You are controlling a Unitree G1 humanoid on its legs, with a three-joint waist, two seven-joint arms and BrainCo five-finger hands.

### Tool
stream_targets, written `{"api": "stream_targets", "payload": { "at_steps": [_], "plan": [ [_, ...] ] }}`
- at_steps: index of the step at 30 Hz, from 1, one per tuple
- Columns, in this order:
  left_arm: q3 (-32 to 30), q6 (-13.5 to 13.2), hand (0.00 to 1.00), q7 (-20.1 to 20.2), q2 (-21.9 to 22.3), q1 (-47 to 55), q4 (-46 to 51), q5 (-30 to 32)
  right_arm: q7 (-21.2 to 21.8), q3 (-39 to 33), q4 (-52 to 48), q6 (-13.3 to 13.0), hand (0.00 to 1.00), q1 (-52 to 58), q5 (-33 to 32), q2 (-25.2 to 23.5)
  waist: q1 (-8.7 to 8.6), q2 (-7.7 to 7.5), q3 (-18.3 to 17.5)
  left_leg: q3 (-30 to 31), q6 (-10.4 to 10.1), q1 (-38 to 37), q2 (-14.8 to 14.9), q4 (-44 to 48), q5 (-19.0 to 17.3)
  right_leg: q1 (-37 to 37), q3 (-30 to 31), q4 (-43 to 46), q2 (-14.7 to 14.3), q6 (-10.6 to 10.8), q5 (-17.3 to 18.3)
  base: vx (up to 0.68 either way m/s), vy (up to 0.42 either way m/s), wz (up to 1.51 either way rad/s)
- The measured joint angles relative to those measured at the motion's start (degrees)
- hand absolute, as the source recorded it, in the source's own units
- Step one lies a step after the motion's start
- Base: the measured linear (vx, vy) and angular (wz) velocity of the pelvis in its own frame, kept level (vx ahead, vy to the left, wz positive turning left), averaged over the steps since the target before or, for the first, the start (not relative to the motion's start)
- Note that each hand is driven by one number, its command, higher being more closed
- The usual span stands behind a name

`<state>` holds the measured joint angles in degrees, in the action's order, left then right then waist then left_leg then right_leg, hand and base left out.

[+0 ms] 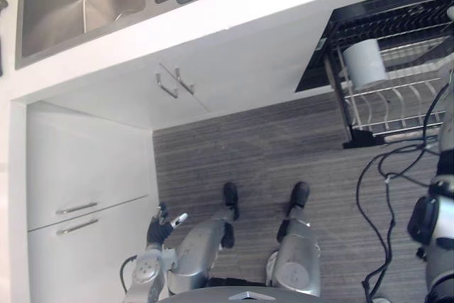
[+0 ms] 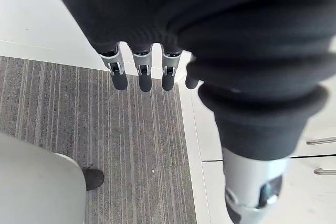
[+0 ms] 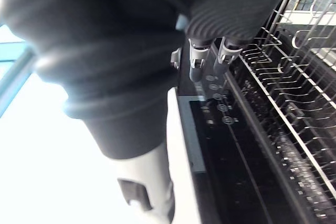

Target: Walk over to the sink, pick up the cup, carry it to the dishwasher, place the cup inside the dishwasher, then close the dishwasher door

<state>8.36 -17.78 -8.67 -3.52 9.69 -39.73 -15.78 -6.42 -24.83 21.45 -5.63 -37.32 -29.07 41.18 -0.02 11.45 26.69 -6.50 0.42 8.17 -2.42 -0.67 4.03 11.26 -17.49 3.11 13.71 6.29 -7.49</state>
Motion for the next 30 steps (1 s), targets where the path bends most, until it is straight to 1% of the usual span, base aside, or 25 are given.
{"api": "stream_targets", "payload": {
  "at_steps": [2, 3, 4, 5, 6, 7, 9, 10, 12, 14, 15, 18, 21, 22, 23, 28, 29, 30],
  "plan": [
    [-3.21, -0.35, 0.00, -1.23, 0.06, 0.83, -1.98, 1.45, 0.65, -0.97, -7.58, -2.56, 0.00, 8.41, -1.00, -8.63, -0.56, -1.53, -1.20, -0.03, -0.45, -2.44, 0.65, -1.65, 0.27, -1.90, -0.30, -0.44, -0.74, 0.20, 0.30, 0.06, -0.074, -0.06],
    [-4.10, -0.36, 0.00, -1.42, 0.05, 1.09, -2.29, 1.61, 1.07, -0.97, -9.28, -3.16, 0.00, 10.67, -1.00, -11.14, -0.64, -2.01, -1.76, -0.03, -0.56, -2.93, 0.87, -2.02, 0.30, -2.36, -0.33, -0.70, -1.02, 0.12, 0.36, 0.08, -0.073, -0.05],
    [-5.87, -0.48, 0.00, -2.13, 0.07, 1.54, -2.81, 2.52, 2.19, -0.77, -12.67, -4.61, 0.00, 15.70, -1.00, -16.22, -0.69, -2.97, -3.07, 0.00, -0.89, -3.80, 1.32, -2.63, 0.43, -3.35, -0.60, -1.37, -1.53, 0.03, 0.44, 0.09, -0.064, -0.04],
    [-6.81, -0.83, 0.00, -2.53, 0.07, 1.69, -3.21, 2.71, 2.99, -0.26, -15.01, -5.48, 0.00, 19.15, -0.96, -19.66, -0.56, -3.76, -3.83, -0.01, -1.18, -4.47, 1.63, -2.72, 0.23, -4.24, -0.67, -1.96, -1.93, -0.01, 0.46, 0.10, -0.051, -0.04],
    [-8.29, -1.06, 0.00, -2.82, 0.18, 1.77, -4.08, 3.48, 5.29, 0.73, -17.71, -6.59, 0.00, 23.47, -0.78, -23.93, -0.58, -4.85, -4.83, 0.04, -1.52, -5.46, 1.97, -2.83, -0.05, -5.44, -0.92, -2.55, -2.14, -0.17, 0.58, 0.07, -0.033, -0.03],
    [-8.81, -1.06, 0.00, -3.09, 0.24, 1.95, -4.35, 3.66, 6.17, 1.49, -18.81, -7.10, 0.00, 25.42, -0.75, -25.66, -0.59, -5.31, -5.61, 0.06, -1.63, -5.72, 2.12, -2.97, -0.14, -5.73, -1.06, -2.73, -2.28, -0.17, 0.68, 0.08, -0.039, -0.01],
    [-11.55, -1.08, 0.00, -3.85, 0.58, 2.86, -4.97, 3.49, 10.18, 3.80, -21.81, -8.51, 0.00, 31.58, -0.33, -31.02, -0.72, -7.11, -8.03, 0.37, -1.95, -7.67, 2.54, -3.61, -0.35, -8.34, -2.00, -3.93, -2.93, -0.14, 0.85, 0.09, -0.045, 0.06],
    [-12.59, -1.09, 0.00, -3.94, 0.75, 2.95, -5.24, 3.35, 11.16, 4.28, -22.41, -8.66, 0.00, 32.86, -0.29, -31.81, -0.66, -7.50, -8.39, 0.43, -2.06, -8.34, 2.61, -3.60, -0.44, -9.24, -2.20, -4.29, -3.00, -0.11, 0.88, 0.06, -0.025, 0.10],
    [-17.41, -1.21, 0.00, -5.08, 1.68, 3.57, -7.31, 0.26, 14.98, 5.95, -23.35, -9.36, 0.00, 36.27, -0.40, -34.11, -0.44, -8.71, -11.19, 0.96, -2.35, -9.91, 2.75, -3.63, -0.97, -11.64, -2.87, -5.36, -3.28, 0.09, 1.05, 0.04, -0.022, 0.11],
    [-19.76, -1.20, 0.00, -5.15, 1.91, 4.01, -8.82, -2.17, 17.41, 6.49, -24.31, -9.46, 0.00, 38.47, -0.58, -35.24, -0.38, -9.14, -12.76, 1.76, -2.42, -10.97, 2.73, -3.68, -1.14, -13.49, -3.72, -6.02, -3.36, 0.27, 1.19, 0.02, -0.016, 0.15],
    [-20.90, -1.17, 0.00, -5.05, 1.95, 4.82, -9.23, -2.98, 19.13, 6.66, -25.22, -9.45, 0.00, 39.75, -0.96, -36.11, -0.03, -9.38, -13.72, 1.77, -2.55, -11.32, 2.77, -3.69, -1.38, -13.99, -3.77, -6.15, -3.45, 0.34, 1.28, -0.01, -0.015, 0.08],
    [-23.18, -0.83, 0.00, -5.17, 2.22, 6.18, -10.93, -3.16, 21.84, 6.70, -25.30, -9.30, 0.00, 41.43, -1.02, -36.71, 0.49, -9.78, -14.96, 1.89, -2.92, -12.38, 2.82, -3.79, -1.86, -15.52, -3.94, -6.40, -3.67, 0.47, 1.66, 0.00, 0.000, 0.00],
    [-24.12, -0.40, 0.00, -5.89, 2.62, 7.30, -11.64, -3.16, 22.59, 6.84, -25.30, -9.15, 0.00, 41.86, -1.09, -36.81, 0.58, -10.13, -16.44, 1.91, -2.96, -12.50, 2.87, -4.04, -1.89, -15.61, -3.93, -6.38, -3.69, 0.51, 1.75, 0.00, 0.000, 0.00],
    [-24.28, -0.13, 0.00, -5.92, 2.60, 7.58, -11.68, -3.17, 22.61, 6.88, -25.30, -9.14, 0.00, 41.86, -2.12, -36.81, 0.72, -10.37, -16.95, 1.94, -2.99, -12.62, 2.94, -4.04, -1.86, -15.75, -3.93, -6.38, -3.68, 0.49, 1.74, 0.00, 0.000, 0.00],
    [-25.76, 1.10, 0.00, -5.41, 2.55, 7.50, -13.25, -3.16, 22.72, 9.19, -25.29, -7.64, 0.00, 42.29, -2.19, -37.31, 1.59, -13.01, -19.13, 2.43, -2.78, -14.28, 2.98, -4.09, -2.29, -17.40, -3.90, -6.50, -4.02, 0.49, 2.24, 0.00, 0.000, 0.00],
    [-25.77, 1.23, 0.00, -5.21, 2.54, 7.47, -13.35, -3.15, 22.71, 9.15, -25.29, -7.64, 0.00, 42.29, -2.19, -37.29, 1.44, -13.12, -19.20, 2.43, -2.76, -14.27, 2.86, -4.14, -2.33, -17.26, -3.81, -6.34, -4.01, 0.49, 2.39, 0.00, 0.000, 0.00],
    [-25.76, 2.11, 0.00, -3.92, 2.43, 7.30, -13.83, -3.16, 22.66, 9.12, -25.29, -7.64, 0.00, 42.29, -2.19, -37.28, 1.32, -13.09, -19.21, 2.35, -2.77, -14.29, 2.77, -4.18, -2.46, -17.01, -3.57, -5.86, -3.98, 0.52, 3.00, 0.00, 0.021, -0.03],
    [-25.75, 3.76, 0.00, -2.15, 2.35, 7.08, -14.41, -3.16, 22.62, 9.09, -25.29, -7.64, 0.00, 42.29, -2.28, -37.28, 1.02, -13.09, -19.22, 2.00, -2.85, -14.34, 2.68, -4.20, -2.67, -16.85, -3.14, -5.45, -3.96, 0.57, 3.58, 0.00, 0.000, 0.00]
  ]
}}
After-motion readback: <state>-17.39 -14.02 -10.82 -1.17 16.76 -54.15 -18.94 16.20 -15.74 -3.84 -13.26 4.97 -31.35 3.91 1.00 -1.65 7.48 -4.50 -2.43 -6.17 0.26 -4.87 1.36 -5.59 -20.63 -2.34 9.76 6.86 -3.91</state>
